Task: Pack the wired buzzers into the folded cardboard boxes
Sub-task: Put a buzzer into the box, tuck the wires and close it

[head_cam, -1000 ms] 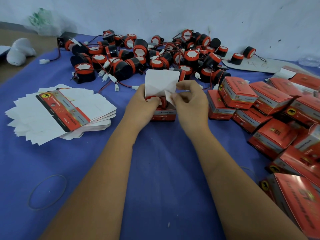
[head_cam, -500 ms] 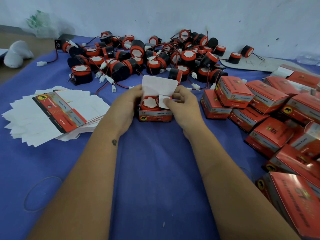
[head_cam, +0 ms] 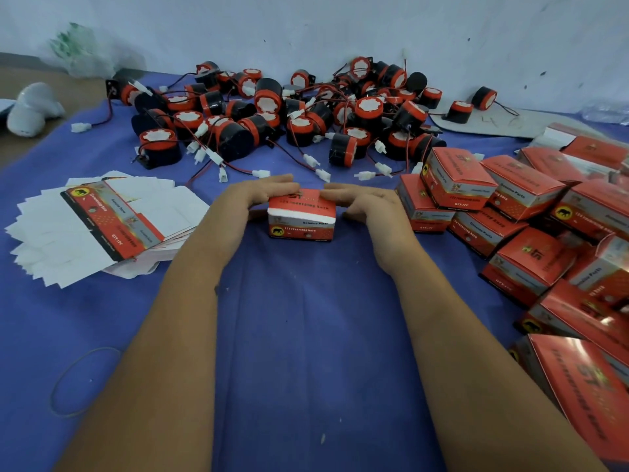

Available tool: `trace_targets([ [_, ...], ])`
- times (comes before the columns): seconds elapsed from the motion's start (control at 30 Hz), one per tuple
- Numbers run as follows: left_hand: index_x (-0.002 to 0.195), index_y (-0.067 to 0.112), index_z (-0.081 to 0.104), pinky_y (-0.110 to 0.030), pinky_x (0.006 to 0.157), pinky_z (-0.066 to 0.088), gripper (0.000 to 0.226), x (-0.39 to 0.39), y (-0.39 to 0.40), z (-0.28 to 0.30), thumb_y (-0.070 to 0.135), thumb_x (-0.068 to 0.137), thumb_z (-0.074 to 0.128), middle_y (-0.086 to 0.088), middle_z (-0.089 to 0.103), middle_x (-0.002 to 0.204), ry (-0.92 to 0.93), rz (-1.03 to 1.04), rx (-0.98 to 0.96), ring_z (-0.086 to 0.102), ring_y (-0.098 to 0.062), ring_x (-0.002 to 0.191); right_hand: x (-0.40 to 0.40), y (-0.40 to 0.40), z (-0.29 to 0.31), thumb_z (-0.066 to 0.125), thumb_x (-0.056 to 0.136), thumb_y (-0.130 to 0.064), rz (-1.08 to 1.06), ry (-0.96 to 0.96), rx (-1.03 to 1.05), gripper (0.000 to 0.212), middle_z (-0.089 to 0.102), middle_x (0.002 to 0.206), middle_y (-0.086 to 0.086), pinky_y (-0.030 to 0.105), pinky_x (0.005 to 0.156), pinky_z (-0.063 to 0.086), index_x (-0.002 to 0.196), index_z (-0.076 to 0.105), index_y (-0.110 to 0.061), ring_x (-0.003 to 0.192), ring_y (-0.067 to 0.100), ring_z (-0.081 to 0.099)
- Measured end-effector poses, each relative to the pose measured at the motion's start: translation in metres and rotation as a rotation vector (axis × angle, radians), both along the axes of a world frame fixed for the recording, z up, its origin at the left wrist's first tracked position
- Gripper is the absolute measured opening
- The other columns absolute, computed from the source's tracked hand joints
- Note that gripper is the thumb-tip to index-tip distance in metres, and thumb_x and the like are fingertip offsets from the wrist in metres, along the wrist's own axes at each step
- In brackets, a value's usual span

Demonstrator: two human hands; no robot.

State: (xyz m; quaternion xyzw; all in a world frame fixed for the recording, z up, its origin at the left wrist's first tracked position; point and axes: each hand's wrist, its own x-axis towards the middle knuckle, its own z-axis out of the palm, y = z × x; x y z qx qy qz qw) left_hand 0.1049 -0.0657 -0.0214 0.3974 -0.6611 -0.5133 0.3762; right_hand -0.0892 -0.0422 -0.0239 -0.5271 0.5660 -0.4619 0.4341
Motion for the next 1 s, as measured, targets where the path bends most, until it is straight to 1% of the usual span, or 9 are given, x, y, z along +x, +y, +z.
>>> trace_targets([
  [0.07, 0.141, 0.014, 0.049, -0.019, 0.102, 0.041, 0.039, 0.004, -0.009, -0.004, 0.013, 0.101, 0.048, -0.001, 0.04, 0.153, -0.124, -0.112, 0.014, 0.046, -0.007, 0.133, -0.003, 0.002, -0.003, 0.053, 0.095, -0.006, 0.07, -0.003, -0.01, 0.039, 0.058, 0.114, -0.026, 0.011, 0.08, 0.05, 0.087, 0.074, -0.038, 0.12, 0.007, 0.053],
  [0.13, 0.133, 0.035, 0.055, -0.01, 0.089, 0.047, 0.044, 0.004, -0.005, -0.007, 0.022, 0.092, 0.065, 0.024, 0.041, 0.146, -0.218, -0.073, -0.093, 0.046, 0.016, 0.117, -0.007, 0.01, -0.008, 0.066, 0.091, -0.017, 0.171, 0.033, -0.086, 0.025, 0.053, 0.132, -0.021, 0.024, 0.098, 0.049, 0.109, 0.071, -0.034, 0.129, 0.005, 0.047],
  [0.23, 0.13, 0.039, 0.057, -0.006, 0.085, 0.044, 0.049, 0.01, -0.002, -0.02, 0.023, 0.086, 0.072, 0.03, 0.042, 0.142, -0.251, -0.008, -0.173, 0.043, 0.017, 0.115, -0.009, 0.013, -0.013, 0.074, 0.084, -0.017, 0.183, 0.142, -0.154, 0.043, 0.047, 0.142, -0.012, 0.033, 0.105, 0.046, 0.124, 0.063, -0.03, 0.133, 0.007, 0.043],
  [0.33, 0.129, 0.032, 0.062, -0.001, 0.082, 0.043, 0.044, 0.003, -0.003, -0.017, 0.019, 0.089, 0.07, 0.022, 0.048, 0.141, -0.19, 0.029, -0.224, 0.045, 0.022, 0.11, -0.004, 0.011, -0.012, 0.073, 0.086, -0.02, 0.104, 0.222, -0.217, 0.041, 0.053, 0.136, -0.011, 0.023, 0.103, 0.044, 0.126, 0.064, -0.026, 0.128, 0.001, 0.045],
  [0.4, 0.127, 0.03, 0.064, -0.002, 0.083, 0.044, 0.038, 0.002, -0.004, -0.019, 0.019, 0.091, 0.068, 0.017, 0.052, 0.14, -0.128, 0.036, -0.211, 0.046, 0.027, 0.106, -0.002, 0.012, -0.013, 0.07, 0.088, -0.023, 0.08, 0.193, -0.247, 0.035, 0.059, 0.124, -0.016, 0.01, 0.09, 0.045, 0.123, 0.066, -0.023, 0.115, -0.008, 0.052],
  [0.5, 0.12, 0.038, 0.064, -0.007, 0.088, 0.045, 0.033, 0.0, -0.002, -0.017, 0.02, 0.093, 0.064, 0.012, 0.054, 0.141, -0.079, 0.05, -0.204, 0.048, 0.015, 0.118, 0.001, 0.014, -0.011, 0.067, 0.091, -0.025, 0.047, 0.19, -0.283, 0.029, 0.061, 0.11, -0.023, 0.006, 0.082, 0.046, 0.119, 0.068, -0.02, 0.102, -0.015, 0.056],
  [0.67, 0.107, 0.041, 0.067, -0.021, 0.104, 0.043, 0.036, -0.01, 0.002, -0.016, 0.008, 0.093, 0.064, 0.005, 0.051, 0.144, -0.039, 0.091, -0.25, 0.041, 0.006, 0.129, 0.009, 0.011, -0.016, 0.075, 0.084, -0.019, -0.171, 0.396, -0.479, 0.024, 0.054, 0.109, -0.005, 0.011, 0.092, 0.041, 0.108, 0.074, -0.018, 0.107, 0.008, 0.051],
  [0.8, 0.121, 0.03, 0.065, -0.023, 0.114, 0.027, 0.033, -0.021, 0.003, -0.019, 0.009, 0.096, 0.06, 0.006, 0.048, 0.148, -0.185, 0.232, -0.402, 0.032, -0.006, 0.14, 0.013, 0.007, -0.016, 0.074, 0.084, -0.012, -0.24, 0.586, -0.629, 0.014, 0.05, 0.089, -0.011, 0.015, 0.08, 0.043, 0.098, 0.075, -0.01, 0.09, 0.014, 0.051],
  [1.0, 0.131, 0.026, 0.061, -0.035, 0.117, 0.023, 0.047, -0.012, 0.002, -0.021, 0.005, 0.089, 0.068, 0.006, 0.046, 0.149, -0.337, 0.162, -0.381, 0.023, -0.019, 0.148, 0.009, 0.011, -0.014, 0.076, 0.078, -0.01, -0.195, 0.712, -0.689, 0.01, 0.06, 0.088, 0.006, 0.031, 0.077, 0.044, 0.086, 0.073, -0.005, 0.085, 0.022, 0.053],
])
